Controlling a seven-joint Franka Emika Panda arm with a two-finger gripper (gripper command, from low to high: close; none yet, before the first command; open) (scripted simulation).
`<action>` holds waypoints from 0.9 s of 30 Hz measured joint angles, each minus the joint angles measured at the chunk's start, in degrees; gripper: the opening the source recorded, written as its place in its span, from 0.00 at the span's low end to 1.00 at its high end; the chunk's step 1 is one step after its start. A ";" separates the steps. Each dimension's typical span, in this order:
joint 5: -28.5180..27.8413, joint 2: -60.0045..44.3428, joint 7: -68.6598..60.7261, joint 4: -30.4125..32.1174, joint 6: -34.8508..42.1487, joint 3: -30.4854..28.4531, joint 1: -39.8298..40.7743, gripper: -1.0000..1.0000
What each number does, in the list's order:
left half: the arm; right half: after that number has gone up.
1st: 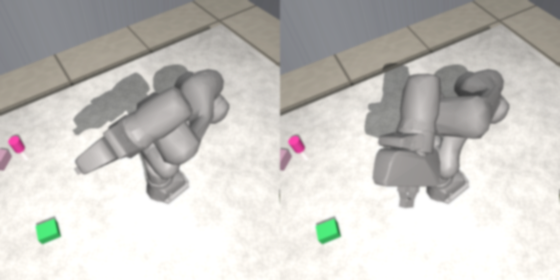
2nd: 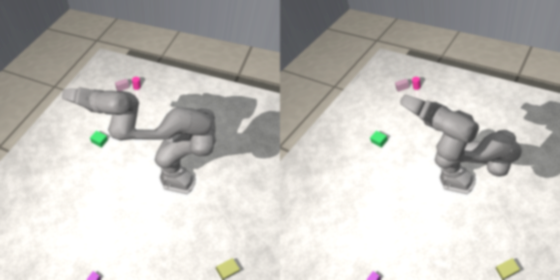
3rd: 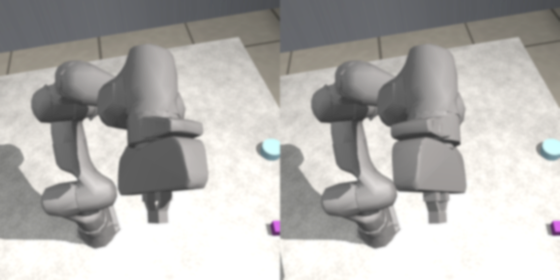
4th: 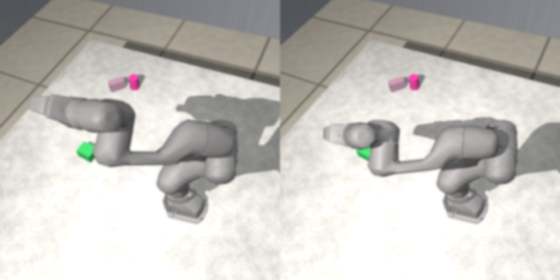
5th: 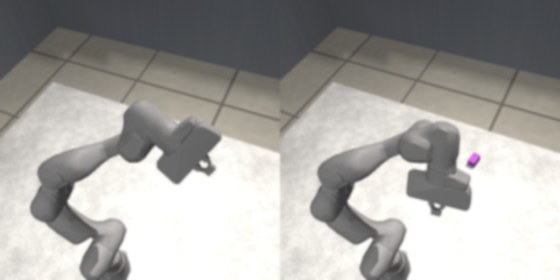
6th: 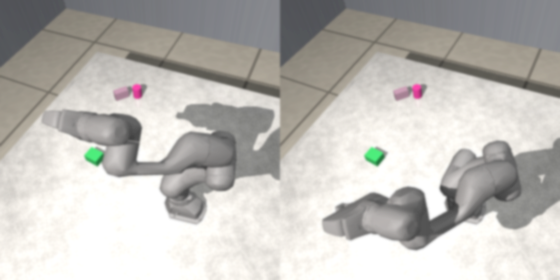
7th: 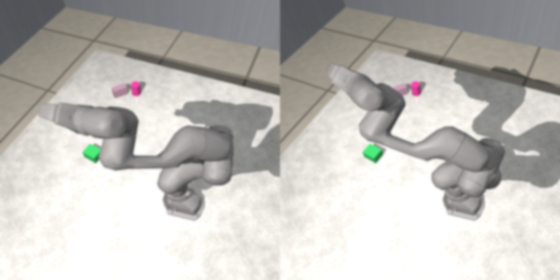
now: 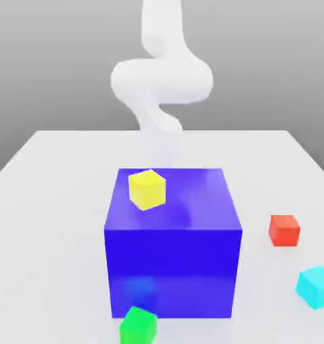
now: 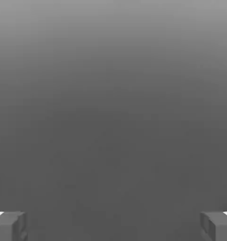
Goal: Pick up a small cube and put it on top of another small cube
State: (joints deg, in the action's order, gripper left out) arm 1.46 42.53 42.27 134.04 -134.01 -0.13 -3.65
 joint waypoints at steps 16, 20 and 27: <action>7.74 -21.33 -21.64 14.37 -14.06 4.47 -21.61 0.50; 8.51 -26.54 -26.13 17.94 -17.60 6.93 -26.11 0.50; 6.62 -35.54 -31.67 24.27 -24.03 12.35 -32.23 0.50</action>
State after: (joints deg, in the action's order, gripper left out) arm 8.08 6.99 10.60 158.31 -158.04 12.22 -35.89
